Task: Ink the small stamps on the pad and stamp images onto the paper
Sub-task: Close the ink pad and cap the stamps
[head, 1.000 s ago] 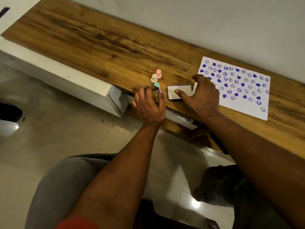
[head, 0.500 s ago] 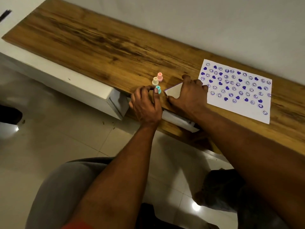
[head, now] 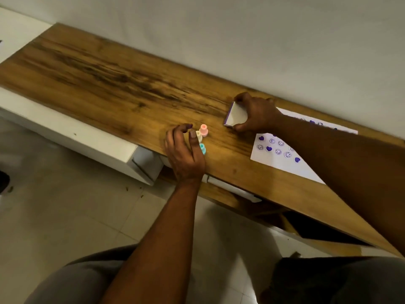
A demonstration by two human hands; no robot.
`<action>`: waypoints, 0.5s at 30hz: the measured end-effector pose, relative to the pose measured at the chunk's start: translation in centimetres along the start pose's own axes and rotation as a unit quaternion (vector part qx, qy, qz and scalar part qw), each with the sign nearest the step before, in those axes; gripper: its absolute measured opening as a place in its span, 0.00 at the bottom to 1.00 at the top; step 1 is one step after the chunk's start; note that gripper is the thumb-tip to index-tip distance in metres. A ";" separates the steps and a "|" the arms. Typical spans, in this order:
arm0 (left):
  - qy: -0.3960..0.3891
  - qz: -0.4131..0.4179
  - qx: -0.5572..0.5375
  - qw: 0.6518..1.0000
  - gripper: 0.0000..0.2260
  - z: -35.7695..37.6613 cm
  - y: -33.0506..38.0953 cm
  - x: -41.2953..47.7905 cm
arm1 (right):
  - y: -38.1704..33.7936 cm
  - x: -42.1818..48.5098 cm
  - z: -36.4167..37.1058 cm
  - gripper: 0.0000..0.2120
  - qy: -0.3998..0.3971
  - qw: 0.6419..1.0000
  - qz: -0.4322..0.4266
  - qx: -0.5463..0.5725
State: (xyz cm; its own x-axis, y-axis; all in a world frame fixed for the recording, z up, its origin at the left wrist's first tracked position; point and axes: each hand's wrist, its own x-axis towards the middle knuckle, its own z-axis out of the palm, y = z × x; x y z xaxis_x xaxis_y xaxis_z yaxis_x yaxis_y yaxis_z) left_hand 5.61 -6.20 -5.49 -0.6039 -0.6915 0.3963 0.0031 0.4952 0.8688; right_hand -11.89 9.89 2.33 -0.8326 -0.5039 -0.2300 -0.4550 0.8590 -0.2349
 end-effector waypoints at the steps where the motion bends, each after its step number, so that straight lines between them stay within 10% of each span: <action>1: 0.003 0.004 -0.002 1.000 0.20 0.2 -0.1 0.0 | 0.6 0.6 -0.2 0.48 0.008 1.000 0.005 0.005; 15: 0.061 0.026 0.040 0.997 0.25 1.9 -1.0 0.4 | 5.0 4.3 0.0 0.45 0.050 0.992 0.003 0.114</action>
State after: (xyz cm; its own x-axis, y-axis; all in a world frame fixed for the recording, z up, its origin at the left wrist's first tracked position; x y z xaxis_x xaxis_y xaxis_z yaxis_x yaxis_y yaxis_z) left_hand 3.84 -6.00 -6.78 -0.5037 -0.7195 0.4781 -0.0343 0.5696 0.8212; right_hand -17.78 12.00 0.19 -0.8670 -0.4780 -0.1404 -0.3762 0.8129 -0.4447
